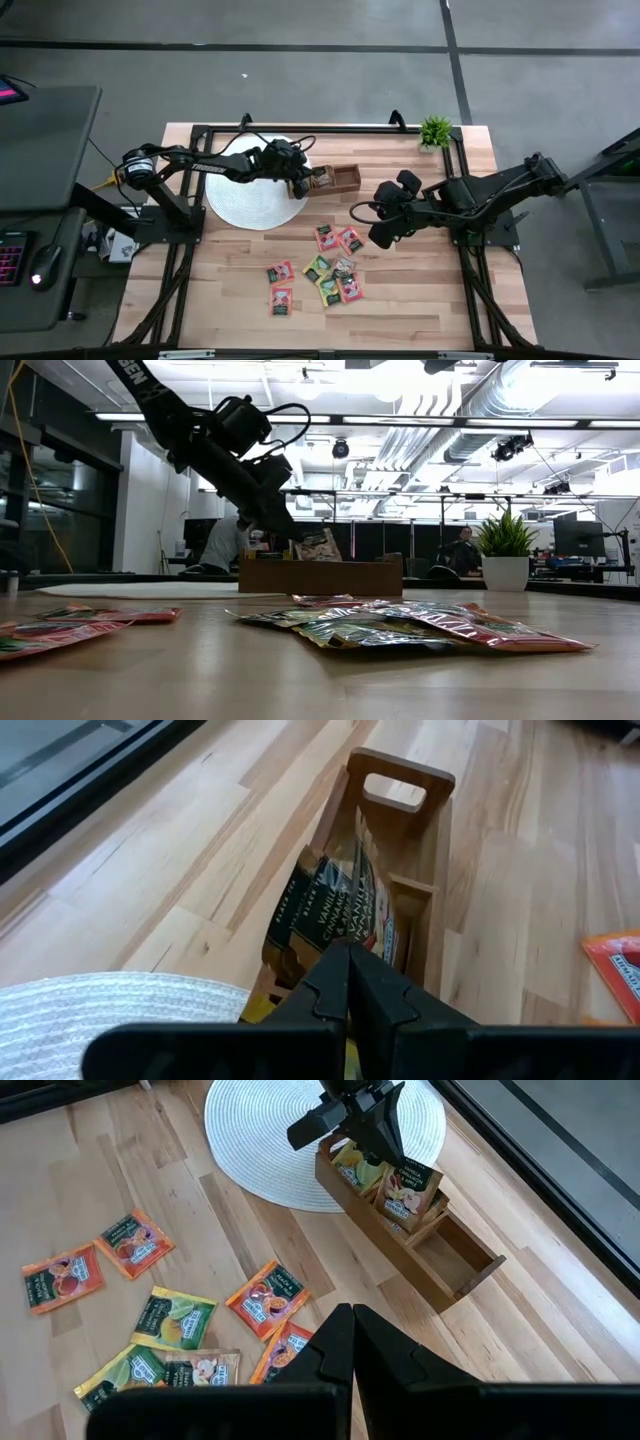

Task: Pick & Place Tea
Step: Put the brown tea bag into the middle compartment of the wooden organizer, then put the yellow tea bag into the left compartment of the wooden organizer

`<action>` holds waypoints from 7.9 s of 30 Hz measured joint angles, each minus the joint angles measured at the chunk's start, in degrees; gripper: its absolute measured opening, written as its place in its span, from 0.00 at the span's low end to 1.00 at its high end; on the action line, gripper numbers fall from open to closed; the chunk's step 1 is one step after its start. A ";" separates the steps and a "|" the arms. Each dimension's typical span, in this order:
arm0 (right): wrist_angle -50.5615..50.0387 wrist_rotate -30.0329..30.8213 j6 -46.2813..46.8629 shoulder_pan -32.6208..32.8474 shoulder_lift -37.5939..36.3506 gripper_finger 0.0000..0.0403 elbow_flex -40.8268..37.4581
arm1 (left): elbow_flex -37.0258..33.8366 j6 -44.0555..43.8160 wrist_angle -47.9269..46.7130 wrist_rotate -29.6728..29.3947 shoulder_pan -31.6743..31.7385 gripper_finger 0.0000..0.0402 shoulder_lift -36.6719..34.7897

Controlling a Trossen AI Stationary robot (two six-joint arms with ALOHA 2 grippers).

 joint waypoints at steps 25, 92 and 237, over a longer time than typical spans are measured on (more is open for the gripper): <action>0.02 -0.06 0.74 0.00 0.02 0.01 0.00 | 3.40 3.39 0.58 2.45 0.00 0.32 -0.16; 50.64 -38.06 -24.89 -4.61 31.05 0.00 -14.70 | 7.46 -62.64 -10.69 -34.70 -56.37 0.32 11.93; 55.36 -40.16 -23.47 -4.27 36.37 0.00 -15.58 | 7.39 -71.85 -14.22 -21.85 -51.71 0.32 11.23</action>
